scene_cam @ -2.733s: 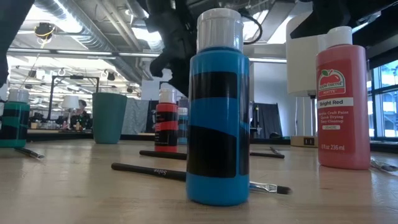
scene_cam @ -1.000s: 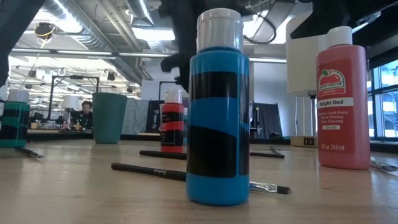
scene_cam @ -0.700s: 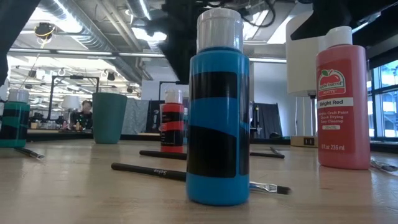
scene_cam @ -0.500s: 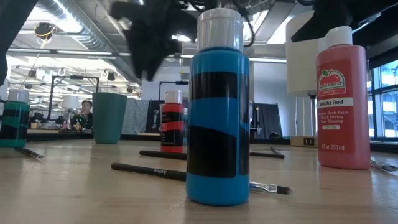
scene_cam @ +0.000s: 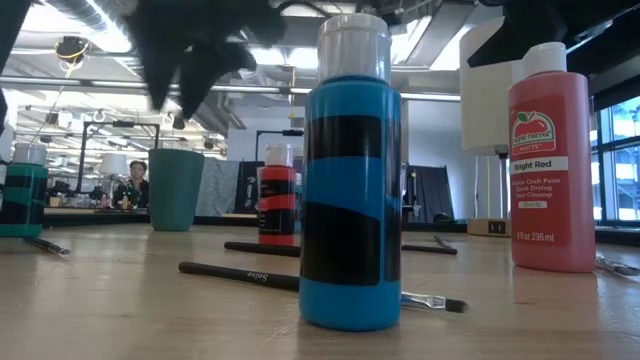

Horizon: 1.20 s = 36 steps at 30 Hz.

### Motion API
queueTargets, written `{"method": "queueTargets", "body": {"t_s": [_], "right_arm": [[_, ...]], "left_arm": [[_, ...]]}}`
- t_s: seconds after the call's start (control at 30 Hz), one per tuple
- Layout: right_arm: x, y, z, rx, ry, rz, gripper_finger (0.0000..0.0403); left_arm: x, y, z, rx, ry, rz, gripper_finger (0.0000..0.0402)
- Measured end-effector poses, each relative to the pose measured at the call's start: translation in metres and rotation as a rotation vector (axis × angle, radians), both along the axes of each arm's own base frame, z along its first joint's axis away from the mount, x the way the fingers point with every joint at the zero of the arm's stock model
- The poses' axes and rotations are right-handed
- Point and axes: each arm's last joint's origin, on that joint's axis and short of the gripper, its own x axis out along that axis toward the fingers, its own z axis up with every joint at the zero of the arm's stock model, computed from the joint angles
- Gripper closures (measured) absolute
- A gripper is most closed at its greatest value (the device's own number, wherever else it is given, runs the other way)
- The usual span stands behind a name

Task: Pick & Place Paint Supplies
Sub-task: Put the silver paint brush into the green cup

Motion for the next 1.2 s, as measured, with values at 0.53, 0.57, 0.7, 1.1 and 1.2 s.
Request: {"method": "queueTargets", "body": {"t_s": [0.53,0.57,0.7,1.1,1.2], "right_arm": [[0.001,0.000,0.000,0.005,-0.021,-0.002,0.0197],[0.001,0.000,0.000,0.005,-0.021,-0.002,0.0197],[0.002,0.000,0.000,0.006,-0.023,-0.002,0.0197],[0.003,0.001,0.000,0.011,-0.042,-0.002,0.0197],[0.003,0.001,0.000,0.012,-0.048,-0.002,0.0197]], "left_arm": [[-0.024,-0.041,-0.066,-0.103,-0.093,-0.106,0.0217],[-0.025,-0.042,-0.068,-0.118,-0.095,-0.094,0.0217],[-0.027,-0.044,-0.077,-0.170,-0.118,-0.042,0.0217],[-0.032,-0.043,-0.093,-0.300,-0.136,0.008,0.0217],[-0.031,-0.043,-0.093,-0.304,-0.142,-0.017,0.0217]]}}
